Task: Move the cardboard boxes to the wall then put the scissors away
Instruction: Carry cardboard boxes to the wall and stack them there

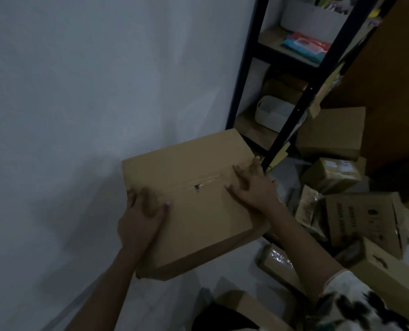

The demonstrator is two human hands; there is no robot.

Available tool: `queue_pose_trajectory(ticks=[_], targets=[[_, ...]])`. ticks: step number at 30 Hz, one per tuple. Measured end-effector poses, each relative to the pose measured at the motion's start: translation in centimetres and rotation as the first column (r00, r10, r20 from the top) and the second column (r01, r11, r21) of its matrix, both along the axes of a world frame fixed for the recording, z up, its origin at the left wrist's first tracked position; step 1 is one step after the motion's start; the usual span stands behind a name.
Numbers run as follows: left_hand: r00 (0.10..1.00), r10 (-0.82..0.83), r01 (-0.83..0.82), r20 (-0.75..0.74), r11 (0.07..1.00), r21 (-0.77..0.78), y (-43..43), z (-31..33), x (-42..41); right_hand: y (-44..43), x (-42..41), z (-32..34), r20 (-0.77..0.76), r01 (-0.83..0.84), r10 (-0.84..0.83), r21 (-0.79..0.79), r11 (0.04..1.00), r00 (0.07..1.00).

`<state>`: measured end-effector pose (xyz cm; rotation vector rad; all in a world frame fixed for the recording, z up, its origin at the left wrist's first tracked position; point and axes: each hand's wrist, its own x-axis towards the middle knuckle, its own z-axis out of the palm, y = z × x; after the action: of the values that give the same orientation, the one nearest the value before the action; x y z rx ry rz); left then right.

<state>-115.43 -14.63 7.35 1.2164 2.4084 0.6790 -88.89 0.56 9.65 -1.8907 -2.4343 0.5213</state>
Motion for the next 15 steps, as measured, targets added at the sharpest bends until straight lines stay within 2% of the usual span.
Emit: queue_pose_trajectory(ticks=[7, 15], targets=[[0.996, 0.089, -0.087, 0.023, 0.993, -0.076, 2.5, -4.3, 3.9, 5.4, 1.9, -4.4, 0.002, -0.15, 0.151, -0.092, 0.984, 0.989], [0.994, 0.105, -0.095, 0.037, 0.972, -0.214, 4.0, -12.5, 7.0, 9.3, 3.6, -14.2, -0.007, -0.215, 0.219, -0.23, 0.949, 0.976]])
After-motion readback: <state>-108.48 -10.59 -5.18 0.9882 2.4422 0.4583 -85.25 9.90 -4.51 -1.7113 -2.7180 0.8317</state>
